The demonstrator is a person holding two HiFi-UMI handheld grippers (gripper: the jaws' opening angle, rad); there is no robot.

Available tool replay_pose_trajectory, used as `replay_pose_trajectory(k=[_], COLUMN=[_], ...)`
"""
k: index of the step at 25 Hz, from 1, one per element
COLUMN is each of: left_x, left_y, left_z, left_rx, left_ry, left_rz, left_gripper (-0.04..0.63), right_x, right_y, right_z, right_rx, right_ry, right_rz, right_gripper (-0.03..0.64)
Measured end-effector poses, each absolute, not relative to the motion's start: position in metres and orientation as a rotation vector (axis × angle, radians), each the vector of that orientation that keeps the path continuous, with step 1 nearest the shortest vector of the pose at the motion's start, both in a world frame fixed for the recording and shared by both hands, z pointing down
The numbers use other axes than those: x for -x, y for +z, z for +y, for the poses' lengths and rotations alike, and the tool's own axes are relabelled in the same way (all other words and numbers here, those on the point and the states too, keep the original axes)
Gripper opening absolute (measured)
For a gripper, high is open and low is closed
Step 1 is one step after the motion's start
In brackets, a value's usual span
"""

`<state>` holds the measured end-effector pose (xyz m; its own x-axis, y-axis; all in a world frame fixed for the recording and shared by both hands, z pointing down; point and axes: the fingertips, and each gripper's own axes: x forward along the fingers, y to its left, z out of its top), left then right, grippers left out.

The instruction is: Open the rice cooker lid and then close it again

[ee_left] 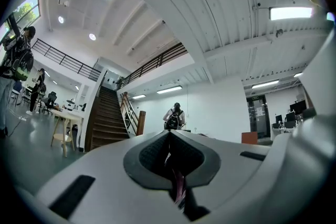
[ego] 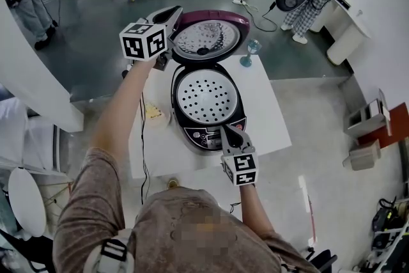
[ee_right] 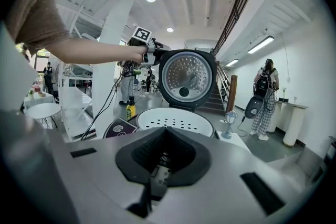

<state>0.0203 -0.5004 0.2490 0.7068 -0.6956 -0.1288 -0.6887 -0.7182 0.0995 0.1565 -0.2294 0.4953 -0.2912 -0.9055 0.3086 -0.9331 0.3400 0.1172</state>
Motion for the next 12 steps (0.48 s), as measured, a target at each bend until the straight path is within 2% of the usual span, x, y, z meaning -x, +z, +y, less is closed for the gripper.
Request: replay_pose_trajectory(k=[12], left_x=[-0.0128], left_y=[0.2534], left_z=[-0.4923], left_rx=[-2.853], left_ry=[-0.265], left_rz=[-1.167], left_gripper=[0.021], right_x=[-0.1571], right_y=[0.4964], right_z=[-0.2306], right_rx=[-1.639], right_ry=[0.116], right_rz=[-2.289], right_gripper=[0.006])
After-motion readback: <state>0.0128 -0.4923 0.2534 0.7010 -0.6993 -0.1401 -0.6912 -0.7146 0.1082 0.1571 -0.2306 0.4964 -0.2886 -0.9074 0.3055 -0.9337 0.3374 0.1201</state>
